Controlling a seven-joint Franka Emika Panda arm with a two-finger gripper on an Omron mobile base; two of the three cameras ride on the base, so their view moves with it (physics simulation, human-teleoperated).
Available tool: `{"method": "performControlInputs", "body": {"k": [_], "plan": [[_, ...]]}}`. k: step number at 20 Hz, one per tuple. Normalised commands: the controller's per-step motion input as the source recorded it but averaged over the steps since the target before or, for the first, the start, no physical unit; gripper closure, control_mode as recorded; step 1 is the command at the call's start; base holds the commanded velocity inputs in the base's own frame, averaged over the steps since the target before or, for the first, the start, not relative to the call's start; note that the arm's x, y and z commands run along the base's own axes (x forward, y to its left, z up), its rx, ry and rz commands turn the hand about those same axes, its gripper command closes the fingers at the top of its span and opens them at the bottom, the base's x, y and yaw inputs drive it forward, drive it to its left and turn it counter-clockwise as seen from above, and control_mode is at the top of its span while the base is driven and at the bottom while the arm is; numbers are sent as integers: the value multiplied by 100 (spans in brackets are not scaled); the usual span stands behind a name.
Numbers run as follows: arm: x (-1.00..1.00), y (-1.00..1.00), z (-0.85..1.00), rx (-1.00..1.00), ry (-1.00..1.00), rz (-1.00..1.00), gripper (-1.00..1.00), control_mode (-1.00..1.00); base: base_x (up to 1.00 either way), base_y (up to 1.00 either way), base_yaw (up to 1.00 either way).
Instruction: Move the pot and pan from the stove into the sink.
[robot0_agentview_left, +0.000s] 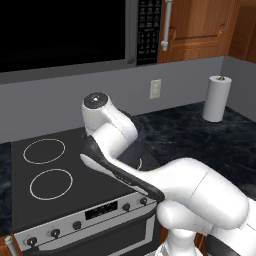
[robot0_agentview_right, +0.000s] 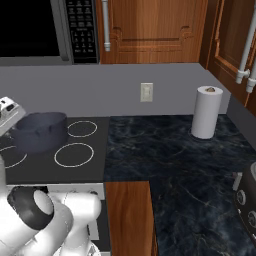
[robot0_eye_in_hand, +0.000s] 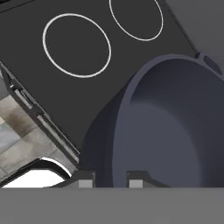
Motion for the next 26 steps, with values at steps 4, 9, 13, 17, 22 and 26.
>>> {"method": "performControlInputs", "body": {"k": [4, 9, 13, 17, 22, 26], "plan": [[-92, -12, 1, 0, -19, 9, 100, -100, 0, 0, 0], [-83, -11, 0, 0, -32, 6, 100, -100, 0, 0, 0], [-72, -6, 4, 0, -41, 5, 100, -100, 0, 0, 0], [-61, 0, 1, 0, -41, 5, 100, -100, 0, 0, 0], [-23, 1, 0, 0, -18, 3, 100, -100, 0, 0, 0], [0, 0, 0, 0, 0, 0, 100, -100, 0, 0, 0]]}}
